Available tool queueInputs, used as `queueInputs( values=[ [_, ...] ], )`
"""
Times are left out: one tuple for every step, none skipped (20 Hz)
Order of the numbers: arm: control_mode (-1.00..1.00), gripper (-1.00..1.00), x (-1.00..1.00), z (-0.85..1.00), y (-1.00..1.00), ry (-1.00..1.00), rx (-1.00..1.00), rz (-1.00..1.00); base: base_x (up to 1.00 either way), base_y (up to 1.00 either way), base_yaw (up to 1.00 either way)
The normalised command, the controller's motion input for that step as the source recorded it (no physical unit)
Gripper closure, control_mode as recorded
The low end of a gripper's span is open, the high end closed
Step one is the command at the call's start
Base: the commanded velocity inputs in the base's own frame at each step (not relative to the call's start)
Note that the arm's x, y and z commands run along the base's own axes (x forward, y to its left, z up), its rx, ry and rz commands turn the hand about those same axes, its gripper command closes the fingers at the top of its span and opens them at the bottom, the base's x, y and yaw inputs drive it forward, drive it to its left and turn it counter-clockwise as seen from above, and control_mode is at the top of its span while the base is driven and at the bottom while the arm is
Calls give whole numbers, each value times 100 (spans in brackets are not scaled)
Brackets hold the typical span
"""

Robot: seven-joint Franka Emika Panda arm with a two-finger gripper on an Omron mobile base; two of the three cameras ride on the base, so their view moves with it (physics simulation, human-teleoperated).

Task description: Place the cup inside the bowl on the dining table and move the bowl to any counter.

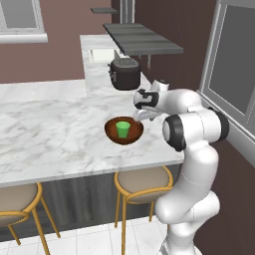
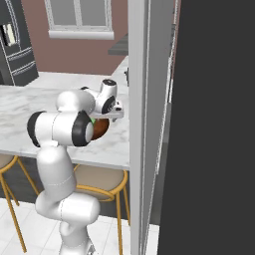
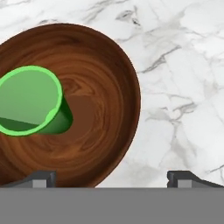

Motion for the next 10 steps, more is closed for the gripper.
queueInputs(
  values=[
    [-100, -100, 0, -22, 0, 0, 0, 4, 0, 0, 0],
    [-100, -100, 0, -17, 0, 0, 0, 3, 0, 0, 0],
    [-100, -100, 0, -9, 0, 0, 0, 1, 0, 0, 0],
    [-100, -100, 6, 0, 0, 0, 0, 0, 0, 0, 0],
    [-100, -100, 14, -3, 0, 0, 0, 0, 0, 0, 0],
    [-100, -100, 16, -2, 0, 0, 0, 0, 0, 0, 0],
    [-100, -100, 16, -1, 0, 0, 0, 0, 0, 0, 0],
    [-100, -100, 16, -1, 0, 0, 0, 0, 0, 0, 0],
    [-100, -100, 16, -2, 0, 0, 0, 0, 0, 0, 0],
    [-100, -100, 17, -4, 0, 0, 0, 0, 0, 0, 0]
  ],
)
